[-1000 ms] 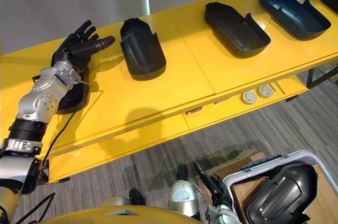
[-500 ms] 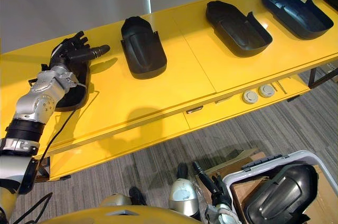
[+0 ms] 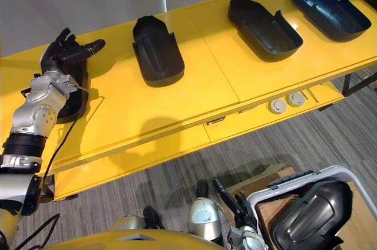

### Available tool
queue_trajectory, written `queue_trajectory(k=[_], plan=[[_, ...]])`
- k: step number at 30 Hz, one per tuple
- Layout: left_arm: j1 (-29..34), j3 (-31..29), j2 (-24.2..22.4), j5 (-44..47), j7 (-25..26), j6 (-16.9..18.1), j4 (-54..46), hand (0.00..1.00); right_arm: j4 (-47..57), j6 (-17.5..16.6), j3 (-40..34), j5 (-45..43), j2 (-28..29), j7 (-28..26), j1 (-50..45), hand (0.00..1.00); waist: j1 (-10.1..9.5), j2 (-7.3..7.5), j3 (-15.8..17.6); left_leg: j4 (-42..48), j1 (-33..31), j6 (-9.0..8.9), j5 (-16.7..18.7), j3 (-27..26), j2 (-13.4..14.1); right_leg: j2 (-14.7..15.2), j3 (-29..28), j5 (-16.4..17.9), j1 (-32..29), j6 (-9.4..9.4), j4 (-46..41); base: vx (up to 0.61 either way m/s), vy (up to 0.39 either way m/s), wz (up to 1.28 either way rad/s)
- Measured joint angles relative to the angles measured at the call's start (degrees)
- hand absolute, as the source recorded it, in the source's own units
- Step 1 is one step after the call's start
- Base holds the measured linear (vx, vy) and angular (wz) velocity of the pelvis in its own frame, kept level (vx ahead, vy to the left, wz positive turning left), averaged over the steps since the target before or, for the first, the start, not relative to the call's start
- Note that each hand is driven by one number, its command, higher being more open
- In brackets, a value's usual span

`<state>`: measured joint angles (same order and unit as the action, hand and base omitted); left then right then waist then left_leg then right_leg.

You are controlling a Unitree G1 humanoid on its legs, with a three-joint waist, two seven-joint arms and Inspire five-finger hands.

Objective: Walk over and take three plastic housings, then place them on the shelf

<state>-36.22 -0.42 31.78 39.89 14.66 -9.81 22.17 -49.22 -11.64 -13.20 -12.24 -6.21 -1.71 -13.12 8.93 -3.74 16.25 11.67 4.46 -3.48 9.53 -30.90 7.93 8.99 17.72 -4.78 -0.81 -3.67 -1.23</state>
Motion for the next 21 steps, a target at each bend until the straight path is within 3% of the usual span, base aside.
queue_trajectory(k=[2, 6, 10, 18, 21], plan=[[0.0, 0.0, -0.1, 0.0, 0.2, 1.1, 0.0, 1.00, 0.0, 0.0, 0.3, 0.0, -0.2, 0.0, 0.0, 1.00, 0.06, 0.02, 0.0, 0.2, 0.0, -0.01, 0.1, -0.1, 0.1, 0.0, 0.0, 0.0, 0.0, 0.02, -0.1, -0.05, -0.004, -0.02], [0.0, -0.1, -0.9, 0.4, 0.3, 8.6, -0.9, 1.00, 0.1, 0.0, 0.4, 0.0, -0.2, 0.0, 0.0, 1.00, 0.15, 0.06, 0.0, 0.3, 0.0, 0.00, 0.1, -0.1, 0.1, -0.1, -0.3, 0.0, 0.0, 0.02, -0.2, -0.03, -0.003, 0.00], [-0.5, -0.4, -1.6, 0.2, 1.1, 15.3, -9.8, 1.00, 0.1, 0.0, 0.4, 0.0, -0.2, -0.1, -0.3, 1.00, -0.03, 0.08, 0.0, 0.4, 0.1, 0.06, 0.2, 0.0, 0.2, -0.1, -0.4, 0.0, 0.1, 0.03, -0.3, -0.02, -0.003, 0.00], [-3.7, -2.6, -1.7, -2.0, 1.0, 18.7, -23.3, 1.00, -0.2, 0.0, 0.3, 0.1, -0.2, -0.2, -1.4, 1.00, -0.87, -0.07, -0.1, 0.6, 1.0, 0.12, 0.2, 0.8, 0.3, -0.1, 0.8, 0.0, 2.1, 0.02, 0.4, -0.04, -0.010, 0.05], [0.5, -8.4, -1.7, -2.2, 1.0, 19.6, -28.0, 1.00, -0.4, -0.2, 0.3, 0.2, -0.2, -0.2, -1.6, 1.00, -0.89, -0.40, -0.3, 0.1, 1.1, 0.08, 0.1, 0.8, 0.2, -0.1, 0.9, -0.2, 2.3, -0.16, 1.1, -0.05, -0.007, 0.01]])
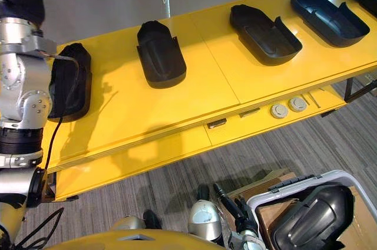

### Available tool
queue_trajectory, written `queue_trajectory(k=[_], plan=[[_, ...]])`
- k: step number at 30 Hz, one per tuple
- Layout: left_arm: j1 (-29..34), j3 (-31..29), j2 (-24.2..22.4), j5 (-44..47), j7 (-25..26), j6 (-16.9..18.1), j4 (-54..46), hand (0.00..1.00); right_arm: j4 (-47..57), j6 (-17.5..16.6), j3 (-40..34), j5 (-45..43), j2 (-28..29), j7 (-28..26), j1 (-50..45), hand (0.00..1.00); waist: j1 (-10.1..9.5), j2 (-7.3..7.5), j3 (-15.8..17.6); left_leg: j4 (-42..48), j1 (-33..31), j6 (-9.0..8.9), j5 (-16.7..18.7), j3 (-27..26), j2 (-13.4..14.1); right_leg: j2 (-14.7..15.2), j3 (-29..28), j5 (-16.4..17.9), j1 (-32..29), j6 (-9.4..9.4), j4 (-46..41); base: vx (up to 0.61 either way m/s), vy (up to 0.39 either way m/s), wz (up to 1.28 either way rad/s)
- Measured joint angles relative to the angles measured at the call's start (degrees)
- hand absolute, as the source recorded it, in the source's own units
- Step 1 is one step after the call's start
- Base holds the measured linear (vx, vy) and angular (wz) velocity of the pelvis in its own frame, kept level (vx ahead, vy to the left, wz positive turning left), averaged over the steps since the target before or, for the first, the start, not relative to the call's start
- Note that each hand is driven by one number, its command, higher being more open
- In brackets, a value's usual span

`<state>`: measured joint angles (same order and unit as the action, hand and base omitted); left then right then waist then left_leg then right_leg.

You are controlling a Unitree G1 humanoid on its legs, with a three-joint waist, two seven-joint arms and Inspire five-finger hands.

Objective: Walk over and take three plastic housings, then place them on the shelf

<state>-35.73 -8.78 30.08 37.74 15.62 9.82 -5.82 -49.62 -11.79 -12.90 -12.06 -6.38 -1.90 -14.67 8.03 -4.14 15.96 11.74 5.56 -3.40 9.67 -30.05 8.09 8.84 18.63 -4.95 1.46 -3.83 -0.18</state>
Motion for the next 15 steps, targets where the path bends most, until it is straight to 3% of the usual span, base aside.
queue_trajectory(k=[3, 5, 7, 9, 11, 15], plan=[[9.9, -5.9, -1.9, -3.4, 0.6, 0.3, -6.7, 1.00, -1.5, 0.0, -0.6, 0.0, 0.0, 0.3, -0.3, 1.00, -0.22, -0.51, -0.4, -0.5, 0.1, 0.05, -0.3, 1.4, -0.5, 0.1, 1.6, -0.3, 1.4, -0.38, 1.4, 0.01, 0.000, 0.23], [18.7, -9.6, -5.7, -7.2, 0.5, 0.2, -11.7, 1.00, -2.2, 0.2, -1.7, 0.0, 0.4, 1.1, -1.2, 1.00, -1.15, -1.10, -0.8, -1.0, 0.1, 0.25, -0.5, 2.4, -0.7, 0.2, 2.6, -0.3, 1.9, -0.37, 1.6, 0.04, 0.012, 0.31], [29.2, -12.8, -11.0, -11.1, 0.4, 0.4, -15.5, 1.00, -2.6, 0.5, -2.7, 0.0, 1.0, 2.0, -3.1, 1.00, -3.10, -1.48, -1.0, -1.1, 0.1, 0.33, -0.6, 4.2, -0.9, 0.1, 4.5, -0.3, 3.7, -0.39, 2.9, 0.05, 0.003, 0.40], [36.6, -14.9, -13.2, -11.5, -0.1, 0.4, -15.9, 1.00, -3.3, 0.6, -3.9, 0.0, 1.6, 2.6, -3.6, 1.00, -4.36, -1.48, -1.2, -1.7, 0.8, 0.55, -1.0, 5.5, -1.2, 0.1, 5.8, -0.3, 5.2, -0.37, 3.6, 0.03, -0.005, 0.37], [40.4, -16.4, -13.6, -11.5, -0.3, 0.4, -15.9, 1.00, -3.8, 0.6, -4.1, 0.0, 1.6, 2.7, -3.6, 1.00, -5.32, -1.39, -1.6, -2.8, 1.1, 0.57, -1.7, 6.4, -1.6, 0.1, 6.5, -0.3, 5.8, -0.39, 4.3, -0.02, -0.009, 0.25], [41.0, -18.5, -12.6, -11.5, -1.9, 1.4, -13.2, 1.00, -4.0, 0.6, -4.5, -0.1, 1.1, 2.7, -3.5, 1.00, -6.96, -2.05, -3.3, -3.5, 0.9, 0.36, -2.1, 6.6, -1.8, 0.1, 6.9, -0.3, 6.1, -0.43, 4.4, -0.04, 0.000, 0.08]])
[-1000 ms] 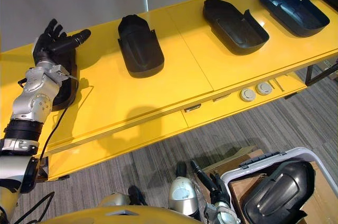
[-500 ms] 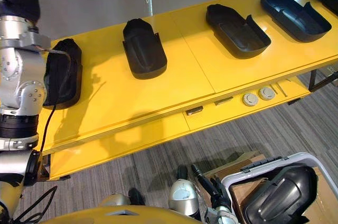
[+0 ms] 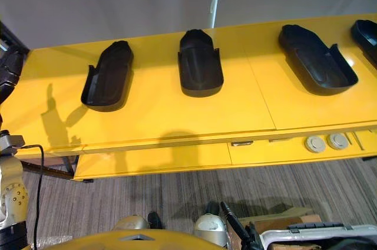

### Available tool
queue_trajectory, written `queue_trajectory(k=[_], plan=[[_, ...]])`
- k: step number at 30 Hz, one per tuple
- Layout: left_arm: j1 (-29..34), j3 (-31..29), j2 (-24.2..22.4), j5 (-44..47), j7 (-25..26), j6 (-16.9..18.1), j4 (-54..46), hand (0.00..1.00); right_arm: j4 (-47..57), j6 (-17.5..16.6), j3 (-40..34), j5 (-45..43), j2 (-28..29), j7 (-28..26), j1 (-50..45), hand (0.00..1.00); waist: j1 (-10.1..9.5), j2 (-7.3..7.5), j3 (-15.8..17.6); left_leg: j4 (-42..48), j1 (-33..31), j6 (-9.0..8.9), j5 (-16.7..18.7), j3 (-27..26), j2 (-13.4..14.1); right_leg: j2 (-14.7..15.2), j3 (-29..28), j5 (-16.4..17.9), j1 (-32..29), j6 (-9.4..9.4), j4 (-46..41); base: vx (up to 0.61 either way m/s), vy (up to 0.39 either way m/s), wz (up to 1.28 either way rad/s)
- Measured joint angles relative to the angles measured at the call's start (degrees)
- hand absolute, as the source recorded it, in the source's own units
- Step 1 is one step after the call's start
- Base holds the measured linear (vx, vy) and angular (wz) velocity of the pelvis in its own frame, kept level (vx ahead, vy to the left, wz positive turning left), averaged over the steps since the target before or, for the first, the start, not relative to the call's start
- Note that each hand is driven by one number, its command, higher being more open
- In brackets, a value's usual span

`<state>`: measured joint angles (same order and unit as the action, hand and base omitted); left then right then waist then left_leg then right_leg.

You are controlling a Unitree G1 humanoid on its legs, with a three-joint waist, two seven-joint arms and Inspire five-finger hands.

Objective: Walk over and take three plastic housings, then place them on the shelf

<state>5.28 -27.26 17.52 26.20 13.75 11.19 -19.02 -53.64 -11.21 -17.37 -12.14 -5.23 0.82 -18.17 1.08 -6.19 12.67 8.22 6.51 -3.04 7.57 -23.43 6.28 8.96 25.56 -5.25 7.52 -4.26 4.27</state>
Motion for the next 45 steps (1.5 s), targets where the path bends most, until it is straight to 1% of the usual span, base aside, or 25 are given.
queue_trajectory(k=[3, 4, 6, 7, 9, 12, 14, 15, 18, 19, 21, 22, 24, 25, 27, 28, 30, 31, 32, 33, 35, 36, 40, 45], plan=[[-1.1, 0.0, 5.2, 0.0, -2.2, 0.0, 9.4, 1.00, -0.7, 0.1, 0.1, 0.0, -0.6, -0.4, 0.0, 1.00, 0.80, -0.92, -2.4, -0.9, 0.1, -0.29, -0.6, 0.0, 0.0, 0.0, -0.1, 0.0, 0.0, 0.01, 0.1, -0.01, 0.002, -0.01], [-1.6, 0.0, 6.1, 0.0, -2.8, 0.0, 11.5, 1.00, -0.7, 0.1, 0.1, 0.0, -0.6, -0.5, 0.0, 1.00, 0.82, -1.05, -2.8, -1.1, 0.2, -0.34, -0.7, -0.1, 0.0, -0.1, -0.2, 0.0, -0.1, 0.02, 0.1, -0.01, -0.002, -0.03], [-5.3, 0.0, 9.6, 0.7, -7.0, -0.8, 19.2, 1.00, -0.8, 0.4, 0.1, 0.0, -0.6, -1.2, -0.4, 1.00, 0.81, -0.99, -3.7, -1.6, 0.3, -0.55, -1.2, -0.4, 0.1, -0.2, -0.3, -0.1, -0.3, 0.09, 0.1, -0.01, 0.001, -0.03], [-6.2, 0.0, 10.6, 0.9, -8.2, -1.2, 20.8, 1.00, -0.8, 0.4, 0.1, 0.1, -0.6, -1.5, -0.5, 1.00, 0.81, -0.94, -3.7, -1.6, 0.3, -0.60, -1.3, -0.5, 0.1, -0.3, -0.4, -0.1, -0.3, 0.12, 0.1, -0.02, 0.003, -0.05], [-8.8, 0.2, 14.7, 3.3, -12.8, -2.8, 27.0, 1.00, -1.0, 0.5, 0.1, 0.1, -0.7, -2.3, -0.5, 1.00, 0.81, -0.66, -3.8, -1.8, 0.6, -0.70, -1.4, -1.0, 0.1, -0.3, -0.8, -0.1, -0.5, 0.17, 0.0, -0.02, 0.017, -0.09], [-12.5, 0.9, 18.7, 5.3, -17.0, -5.5, 34.6, 1.00, -1.9, 0.5, 0.0, 0.6, -1.0, -3.4, -0.5, 1.00, 0.78, -0.52, -4.0, -2.3, 1.2, -0.87, -1.5, -1.6, 0.0, -0.2, -1.5, -0.2, -0.5, 0.13, -0.1, 0.00, 0.030, -0.10], [-14.4, 1.2, 21.0, 5.3, -18.4, -7.1, 39.6, 1.00, -1.8, 0.5, -0.1, 0.6, -1.0, -3.8, -0.6, 1.00, 0.96, -0.57, -4.0, -2.5, 1.7, -1.00, -1.6, -2.0, -0.1, -0.3, -1.9, -0.2, -0.5, 0.11, -0.1, 0.03, 0.027, -0.13], [-16.9, 1.9, 23.4, 6.2, -20.0, -8.2, 45.6, 1.00, -1.9, 0.5, -0.1, 0.6, -1.1, -4.2, -0.5, 1.00, 1.39, -0.50, -4.0, -2.8, 2.0, -1.02, -1.6, -2.4, -0.1, -0.4, -2.1, -0.2, -0.6, 0.12, 0.1, 0.02, 0.023, -0.13], [-19.7, 2.2, 26.3, 9.0, -21.9, -10.1, 51.4, 1.00, -2.0, 0.5, -0.1, 0.6, -1.0, -4.6, -0.4, 1.00, 2.40, -0.38, -4.0, -3.3, 2.0, -1.11, -1.6, -2.7, -0.1, -0.4, -2.2, -0.1, -1.0, 0.16, 0.2, 0.03, 0.012, -0.07], [-22.8, 3.9, 27.7, 11.7, -23.0, -11.5, 54.7, 1.00, -2.4, 0.5, -0.1, 0.6, -1.0, -5.0, -0.2, 1.00, 2.39, -0.34, -3.7, -3.5, 1.9, -1.28, -1.7, -2.8, -0.1, -0.5, -2.3, -0.2, -1.4, 0.06, 0.1, 0.05, 0.017, -0.11], [-24.2, 5.4, 28.0, 13.7, -24.1, -11.9, 55.9, 1.00, -2.4, 0.5, -0.2, 0.6, -1.0, -5.3, 0.1, 1.00, 2.66, -0.40, -3.1, -3.5, 1.8, -1.53, -1.7, -2.9, -0.1, -0.5, -2.4, -0.2, -1.6, 0.07, 0.1, 0.04, 0.015, -0.06], [-25.4, 6.3, 28.0, 15.1, -24.5, -12.7, 56.8, 1.00, -2.4, 0.5, -0.2, 0.6, -1.0, -5.3, 0.3, 1.00, 2.65, -0.53, -2.9, -3.5, 1.6, -1.69, -1.8, -2.9, -0.1, -0.6, -2.6, -0.2, -2.0, 0.15, -0.2, 0.02, 0.010, -0.08], [-25.7, 6.7, 28.0, 17.0, -25.1, -12.9, 57.1, 1.00, -2.3, 0.5, -0.2, 0.7, -1.0, -5.4, 1.3, 1.00, 3.24, -0.58, -2.3, -3.3, 0.8, -2.16, -2.0, -3.1, 0.0, -0.5, -3.3, -0.1, -3.4, 0.27, -0.8, 0.00, 0.009, -0.10], [-25.9, 7.0, 27.9, 18.0, -25.2, -12.9, 57.1, 1.00, -2.1, 0.5, -0.2, 0.7, -1.0, -5.5, 1.8, 1.00, 3.51, -0.52, -1.6, -3.1, 0.7, -2.20, -2.1, -3.2, 0.1, -0.4, -3.8, 0.2, -3.9, 0.58, -1.5, -0.05, 0.024, -0.09], [-28.4, 9.0, 27.8, 21.6, -25.6, -12.8, 57.1, 1.00, -1.8, 0.5, -0.1, 1.9, -1.0, -6.2, 4.1, 1.00, 3.72, -0.38, 1.1, -1.0, -1.9, -2.18, -2.1, -3.0, 0.4, 0.5, -4.3, 1.9, -7.6, 1.10, -5.9, -0.11, 0.028, -0.06], [-29.1, 9.6, 27.7, 22.1, -25.7, -12.8, 57.0, 1.00, -1.6, 0.5, -0.1, 2.3, -1.1, -6.5, 4.7, 1.00, 3.82, -0.22, 1.9, -0.5, -2.5, -2.15, -2.1, -2.9, 0.5, 0.7, -4.4, 2.2, -8.5, 1.21, -6.9, -0.09, 0.009, -0.02], [-30.9, 11.2, 26.9, 23.0, -25.6, -12.7, 56.7, 1.00, -1.1, 0.4, 0.3, 2.6, -1.0, -6.8, 5.9, 1.00, 4.01, 0.14, 3.8, -0.1, -3.9, -2.06, -2.1, -2.7, 0.4, 1.4, -4.7, 3.3, -11.0, 1.47, -9.9, -0.12, 0.011, -0.01], [-32.0, 11.5, 25.7, 23.0, -25.5, -12.7, 56.6, 1.00, -0.3, 0.4, 0.9, 2.6, -1.1, -6.8, 6.0, 1.00, 4.08, 0.43, 4.7, -0.1, -4.3, -1.80, -2.3, -2.7, 0.2, 1.9, -4.9, 3.9, -12.3, 1.44, -11.7, -0.11, 0.011, 0.02], [-32.5, 11.9, 25.2, 23.0, -25.4, -12.7, 56.6, 1.00, 0.0, 0.5, 1.2, 2.6, -1.1, -6.8, 6.0, 1.00, 4.14, 0.58, 5.2, -0.1, -4.5, -1.78, -2.3, -2.6, 0.0, 2.2, -4.9, 4.3, -12.8, 1.41, -12.6, -0.07, 0.002, 0.09], [-32.8, 12.8, 25.1, 23.0, -25.3, -12.7, 56.3, 1.00, 0.2, 0.5, 1.7, 2.4, -1.1, -6.8, 6.3, 1.00, 4.56, 1.03, 5.7, -0.1, -5.3, -1.40, -2.6, -2.2, -0.3, 3.0, -4.9, 5.2, -14.1, 1.36, -14.5, -0.05, -0.001, 0.17], [-32.8, 13.9, 25.0, 22.9, -25.2, -12.7, 54.5, 1.00, 1.2, 0.5, 2.3, 1.8, -1.1, -6.8, 6.6, 1.00, 5.02, 1.40, 7.0, -0.4, -6.3, -0.80, -3.0, -1.5, -1.1, 4.2, -4.7, 6.3, -16.1, 1.23, -17.3, -0.06, -0.006, 0.25], [-32.8, 14.2, 25.0, 23.0, -25.2, -12.7, 54.3, 1.00, 1.6, 0.7, 2.4, 1.5, -1.1, -6.7, 6.6, 1.00, 5.04, 1.61, 7.4, -0.4, -6.6, -0.63, -3.1, -1.2, -1.4, 4.9, -4.6, 6.9, -16.7, 1.16, -18.5, -0.04, -0.009, 0.21], [-32.8, 14.6, 24.7, 23.2, -24.0, -12.8, 54.2, 1.00, 2.1, 0.8, 2.6, 0.4, -1.1, -6.4, 6.3, 1.00, 5.07, 1.78, 8.1, -0.4, -6.5, -0.62, -3.1, -0.6, -2.0, 5.8, -4.2, 7.7, -17.0, 0.97, -20.4, -0.01, -0.007, 0.11], [-32.8, 14.6, 22.2, 23.2, -21.9, -12.7, 53.0, 1.00, 2.9, 1.1, 4.6, -0.1, -1.2, -5.4, 6.0, 1.00, 4.66, 1.87, 8.5, -0.3, -7.0, -0.62, -3.1, -0.4, -2.0, 6.1, -4.1, 8.2, -17.6, 1.02, -21.4, 0.00, -0.012, 0.04]])
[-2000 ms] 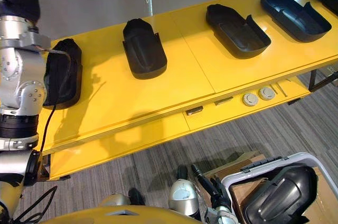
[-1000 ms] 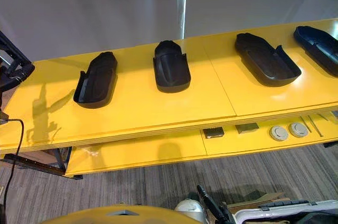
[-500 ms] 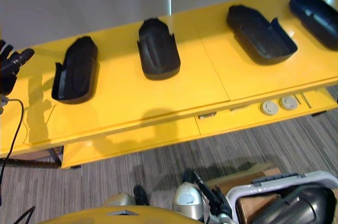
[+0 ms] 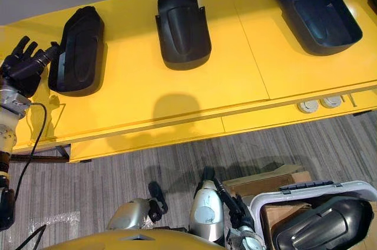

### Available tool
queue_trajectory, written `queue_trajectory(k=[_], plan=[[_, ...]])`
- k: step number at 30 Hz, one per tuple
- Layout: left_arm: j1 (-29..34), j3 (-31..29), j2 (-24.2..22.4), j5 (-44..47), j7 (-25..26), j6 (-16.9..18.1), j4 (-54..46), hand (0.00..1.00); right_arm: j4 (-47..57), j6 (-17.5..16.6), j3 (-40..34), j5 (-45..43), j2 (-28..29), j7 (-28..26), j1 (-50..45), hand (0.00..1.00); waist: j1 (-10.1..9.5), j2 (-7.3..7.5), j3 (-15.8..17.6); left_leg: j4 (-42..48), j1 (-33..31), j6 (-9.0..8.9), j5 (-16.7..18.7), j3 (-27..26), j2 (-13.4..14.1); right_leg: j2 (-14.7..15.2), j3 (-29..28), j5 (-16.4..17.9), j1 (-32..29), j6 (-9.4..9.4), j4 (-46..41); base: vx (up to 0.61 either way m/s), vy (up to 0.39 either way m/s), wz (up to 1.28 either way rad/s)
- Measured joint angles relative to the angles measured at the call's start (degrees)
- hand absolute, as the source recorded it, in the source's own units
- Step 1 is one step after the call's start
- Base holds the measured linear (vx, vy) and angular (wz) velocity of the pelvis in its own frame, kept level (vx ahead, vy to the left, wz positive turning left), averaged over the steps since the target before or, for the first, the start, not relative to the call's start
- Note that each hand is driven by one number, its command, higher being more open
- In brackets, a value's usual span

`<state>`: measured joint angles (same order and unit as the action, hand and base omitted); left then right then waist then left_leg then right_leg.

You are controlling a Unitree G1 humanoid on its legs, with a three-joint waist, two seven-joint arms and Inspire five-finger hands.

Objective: Walk over and take three plastic housings, then place them on the shelf

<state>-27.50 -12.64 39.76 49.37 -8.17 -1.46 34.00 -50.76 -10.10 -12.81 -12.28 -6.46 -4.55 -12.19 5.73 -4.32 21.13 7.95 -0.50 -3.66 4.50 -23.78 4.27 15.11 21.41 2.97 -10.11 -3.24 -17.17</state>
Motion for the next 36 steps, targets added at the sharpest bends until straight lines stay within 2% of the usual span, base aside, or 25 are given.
queue_trajectory(k=[8, 13, 21, 28, 36], plan=[[-0.3, 0.0, -0.8, 2.1, 0.5, 0.6, -0.8, 1.00, 1.7, 0.8, 0.1, -1.1, -0.1, 0.0, 0.1, 1.00, -0.03, 0.07, 1.4, 4.0, -1.1, 0.05, 2.5, -0.8, 1.1, -0.2, -0.8, 0.2, -0.1, -0.01, -0.9, -0.02, -0.015, -0.05], [-1.2, 0.0, -1.7, 4.5, 0.5, 0.3, -2.3, 1.00, 1.9, 1.1, 0.1, -1.7, -0.1, 0.2, 0.1, 1.00, -0.86, 0.87, 1.9, 5.7, -1.6, 0.30, 3.5, -1.0, 1.2, -0.2, -1.0, 0.0, 0.0, -0.32, -0.7, 0.00, 0.002, 0.00], [-1.3, 1.3, -1.8, 7.1, 0.7, -0.1, -5.3, 1.00, 2.2, 2.0, 0.0, -1.7, -0.1, 1.5, 0.4, 1.00, -0.82, 1.45, 2.2, 6.3, -1.9, 0.52, 3.9, -0.9, 1.2, -0.2, -1.0, -0.2, 0.0, -0.57, -0.5, 0.00, 0.000, 0.01], [-1.7, 2.8, -1.8, 10.9, 0.7, -1.1, -5.4, 1.00, 2.1, 2.1, 0.0, -1.8, -0.1, 1.5, 0.6, 1.00, -0.80, 1.51, 2.3, 7.3, -1.9, 0.32, 4.5, -1.0, 1.4, -0.2, -1.2, -0.3, 0.3, -0.67, -0.5, 0.00, -0.002, 0.00], [-1.9, 3.5, -3.3, 11.3, 0.7, -1.2, -6.8, 1.00, 2.1, 2.3, 0.0, -2.7, -0.1, 1.7, 0.6, 1.00, -0.80, 1.60, 2.3, 7.9, -2.1, 0.39, 5.0, -1.1, 1.5, -0.2, -1.2, -0.7, 0.6, -0.95, 0.2, 0.00, 0.000, 0.00]])
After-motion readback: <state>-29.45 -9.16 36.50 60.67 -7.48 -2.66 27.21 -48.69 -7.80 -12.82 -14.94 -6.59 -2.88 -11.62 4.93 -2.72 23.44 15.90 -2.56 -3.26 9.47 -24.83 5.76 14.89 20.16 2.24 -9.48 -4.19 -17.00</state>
